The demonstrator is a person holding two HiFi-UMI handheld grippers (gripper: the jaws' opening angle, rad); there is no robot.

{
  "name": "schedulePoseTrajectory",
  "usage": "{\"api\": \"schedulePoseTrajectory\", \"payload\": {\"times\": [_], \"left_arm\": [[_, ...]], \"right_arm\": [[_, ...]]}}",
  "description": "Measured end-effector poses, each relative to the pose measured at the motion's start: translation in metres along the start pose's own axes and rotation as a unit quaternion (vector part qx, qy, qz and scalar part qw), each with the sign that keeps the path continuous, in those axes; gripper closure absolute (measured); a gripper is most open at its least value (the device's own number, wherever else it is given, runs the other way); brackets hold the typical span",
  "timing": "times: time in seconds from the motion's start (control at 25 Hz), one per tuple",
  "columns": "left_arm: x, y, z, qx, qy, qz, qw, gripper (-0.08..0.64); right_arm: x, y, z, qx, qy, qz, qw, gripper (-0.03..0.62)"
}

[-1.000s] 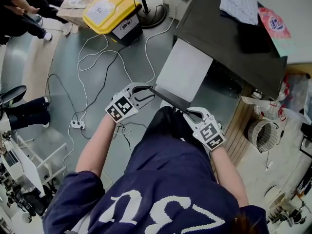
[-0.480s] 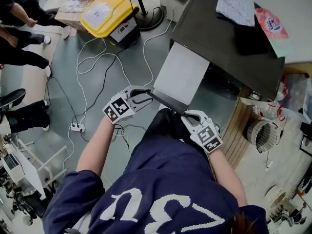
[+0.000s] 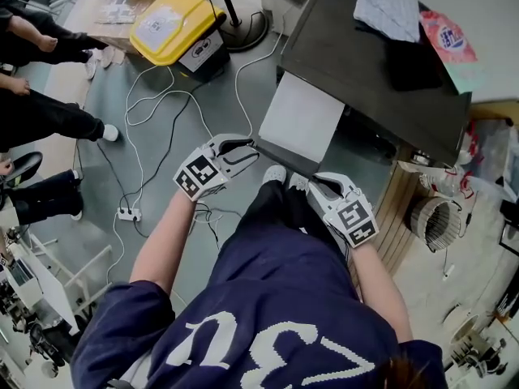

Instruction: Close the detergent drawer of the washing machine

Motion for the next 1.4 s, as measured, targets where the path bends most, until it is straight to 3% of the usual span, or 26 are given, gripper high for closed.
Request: {"api": "schedulePoseTrajectory", "payload": {"times": [1.4], "left_arm": [[-0.022, 0.018, -0.025, -0.055, -0.023, 0.025, 0.9979, 0.396]], "right_arm": [[-0.012, 0.002, 0.035, 0.059, 0.021, 0.028, 0.998, 0.517]]}}
Point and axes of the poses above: the fingertips, and each gripper's own axes: y forward along the fingers, z to its right, x out of its underside, the point moved 5 cm from there along -y, backward along the fingers, and after that the axes turned 10 degrees about -z, right-handed, at the moved point
